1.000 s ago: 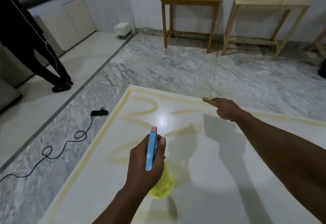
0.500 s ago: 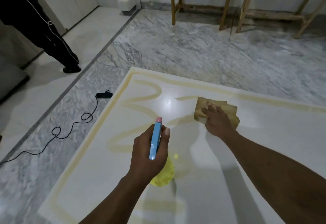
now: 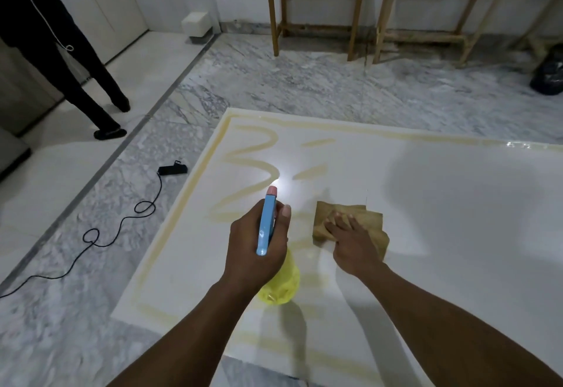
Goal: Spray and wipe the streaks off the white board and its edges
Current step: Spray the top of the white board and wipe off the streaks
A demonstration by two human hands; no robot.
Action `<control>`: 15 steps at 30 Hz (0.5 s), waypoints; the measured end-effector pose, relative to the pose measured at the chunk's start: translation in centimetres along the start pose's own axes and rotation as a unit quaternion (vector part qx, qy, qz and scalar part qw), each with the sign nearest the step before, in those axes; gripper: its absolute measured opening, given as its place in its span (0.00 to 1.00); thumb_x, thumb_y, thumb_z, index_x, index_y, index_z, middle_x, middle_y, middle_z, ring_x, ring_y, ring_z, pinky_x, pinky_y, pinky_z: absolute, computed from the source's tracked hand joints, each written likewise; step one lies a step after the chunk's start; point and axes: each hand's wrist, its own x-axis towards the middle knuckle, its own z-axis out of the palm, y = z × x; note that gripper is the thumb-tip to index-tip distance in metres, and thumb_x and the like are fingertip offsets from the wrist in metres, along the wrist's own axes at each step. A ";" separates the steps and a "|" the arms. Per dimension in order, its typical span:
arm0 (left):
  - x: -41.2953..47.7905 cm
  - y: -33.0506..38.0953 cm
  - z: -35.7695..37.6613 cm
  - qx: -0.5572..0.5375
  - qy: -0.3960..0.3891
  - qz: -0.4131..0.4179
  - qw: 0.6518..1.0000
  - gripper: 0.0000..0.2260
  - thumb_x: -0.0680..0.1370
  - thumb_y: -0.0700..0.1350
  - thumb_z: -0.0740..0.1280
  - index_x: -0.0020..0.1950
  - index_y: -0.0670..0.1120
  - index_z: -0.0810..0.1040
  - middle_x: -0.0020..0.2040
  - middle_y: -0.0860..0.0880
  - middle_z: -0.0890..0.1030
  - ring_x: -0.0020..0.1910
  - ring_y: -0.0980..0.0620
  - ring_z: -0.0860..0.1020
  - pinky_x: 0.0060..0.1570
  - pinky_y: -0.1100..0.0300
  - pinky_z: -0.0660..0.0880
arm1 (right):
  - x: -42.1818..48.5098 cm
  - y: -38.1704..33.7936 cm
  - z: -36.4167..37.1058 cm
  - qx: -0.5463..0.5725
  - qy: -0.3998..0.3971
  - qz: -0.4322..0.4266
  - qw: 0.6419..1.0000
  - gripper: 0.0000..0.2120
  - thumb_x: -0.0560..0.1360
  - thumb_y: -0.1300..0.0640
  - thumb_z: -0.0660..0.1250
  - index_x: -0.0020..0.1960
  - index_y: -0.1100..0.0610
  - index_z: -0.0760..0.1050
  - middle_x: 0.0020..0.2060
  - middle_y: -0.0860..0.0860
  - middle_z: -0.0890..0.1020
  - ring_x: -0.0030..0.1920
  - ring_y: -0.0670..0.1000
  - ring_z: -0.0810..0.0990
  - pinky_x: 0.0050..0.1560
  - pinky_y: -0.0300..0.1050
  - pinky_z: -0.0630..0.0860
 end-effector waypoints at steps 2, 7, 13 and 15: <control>-2.5 -0.4 -1.9 -0.001 -0.008 0.005 1.000 0.14 0.84 0.55 0.66 0.44 0.47 0.77 0.34 0.45 0.80 0.33 0.43 0.83 0.38 0.41 0.80 | -3.2 -1.8 1.6 0.011 -0.006 0.010 1.000 0.32 0.78 0.61 0.56 0.80 0.45 0.53 0.81 0.48 0.51 0.80 0.58 0.46 0.76 0.58 0.51; -9.0 -1.6 -7.0 0.004 -0.012 0.015 1.000 0.17 0.83 0.57 0.65 0.44 0.46 0.77 0.34 0.42 0.80 0.33 0.40 0.83 0.38 0.39 0.80 | -10.9 -6.2 5.5 0.030 -0.009 0.024 0.999 0.33 0.78 0.62 0.55 0.80 0.45 0.53 0.81 0.47 0.50 0.80 0.57 0.44 0.77 0.57 0.47; -14.4 -2.5 -11.6 0.004 -0.025 0.010 1.000 0.19 0.83 0.59 0.64 0.43 0.44 0.77 0.34 0.40 0.79 0.33 0.38 0.82 0.37 0.38 0.80 | -17.1 -9.3 9.0 0.036 -0.008 0.029 0.999 0.32 0.76 0.63 0.56 0.78 0.45 0.59 0.80 0.45 0.54 0.80 0.57 0.48 0.76 0.58 0.54; -15.2 -2.5 -12.6 0.005 -0.030 0.012 0.999 0.20 0.83 0.59 0.64 0.43 0.44 0.77 0.34 0.40 0.79 0.33 0.38 0.83 0.37 0.38 0.80 | -17.9 -9.0 9.8 0.054 -0.011 0.028 0.998 0.32 0.73 0.60 0.54 0.75 0.45 0.65 0.78 0.44 0.59 0.80 0.56 0.53 0.76 0.57 0.57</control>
